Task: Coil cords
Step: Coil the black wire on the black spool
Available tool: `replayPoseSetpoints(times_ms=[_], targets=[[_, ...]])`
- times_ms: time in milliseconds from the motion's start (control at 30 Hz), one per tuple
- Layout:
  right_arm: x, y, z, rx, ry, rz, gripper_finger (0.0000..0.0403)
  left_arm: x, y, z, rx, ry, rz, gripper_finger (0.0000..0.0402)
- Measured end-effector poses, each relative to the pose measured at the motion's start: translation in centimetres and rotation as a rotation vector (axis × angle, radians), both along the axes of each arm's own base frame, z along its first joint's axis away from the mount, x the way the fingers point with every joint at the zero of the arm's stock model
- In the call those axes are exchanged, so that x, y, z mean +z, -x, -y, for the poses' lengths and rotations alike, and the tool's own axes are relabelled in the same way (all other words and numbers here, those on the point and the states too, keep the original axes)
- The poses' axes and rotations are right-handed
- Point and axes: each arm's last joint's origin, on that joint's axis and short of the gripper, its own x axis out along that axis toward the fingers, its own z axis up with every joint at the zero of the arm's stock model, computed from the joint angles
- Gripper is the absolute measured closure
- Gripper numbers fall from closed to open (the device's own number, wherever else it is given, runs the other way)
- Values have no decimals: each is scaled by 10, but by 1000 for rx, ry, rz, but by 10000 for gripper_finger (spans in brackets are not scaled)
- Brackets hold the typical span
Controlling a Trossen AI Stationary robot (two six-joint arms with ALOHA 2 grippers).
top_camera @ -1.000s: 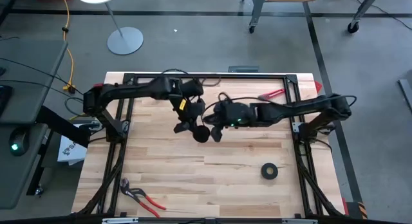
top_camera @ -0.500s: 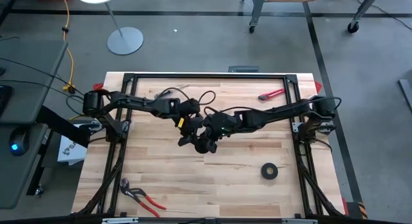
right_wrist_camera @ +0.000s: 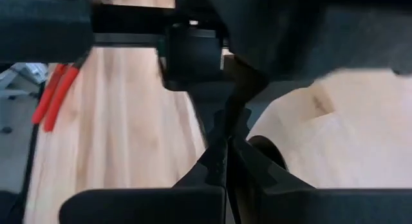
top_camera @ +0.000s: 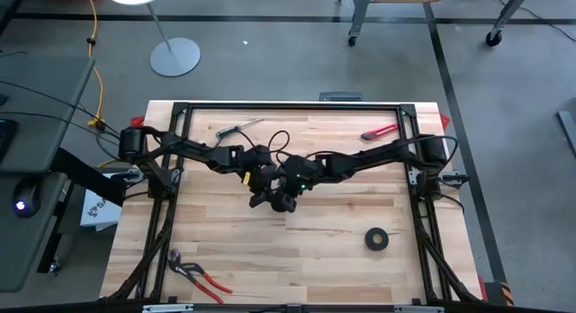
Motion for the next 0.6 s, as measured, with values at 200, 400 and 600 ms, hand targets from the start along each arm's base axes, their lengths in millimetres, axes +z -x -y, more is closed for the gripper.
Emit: replayPoseSetpoints(times_ms=[200, 400, 600], targets=[[-2, -1, 5, 7, -15, -1, 403, -10, -3, 0, -4, 43, -29, 399], [-1, 0, 11, -6, -17, 3, 403, -11, 0, -1, -7, 64, -60, 365], [-1, 0, 17, 30, -34, 1, 402, -12, 3, -8, 8, 84, -85, 302]])
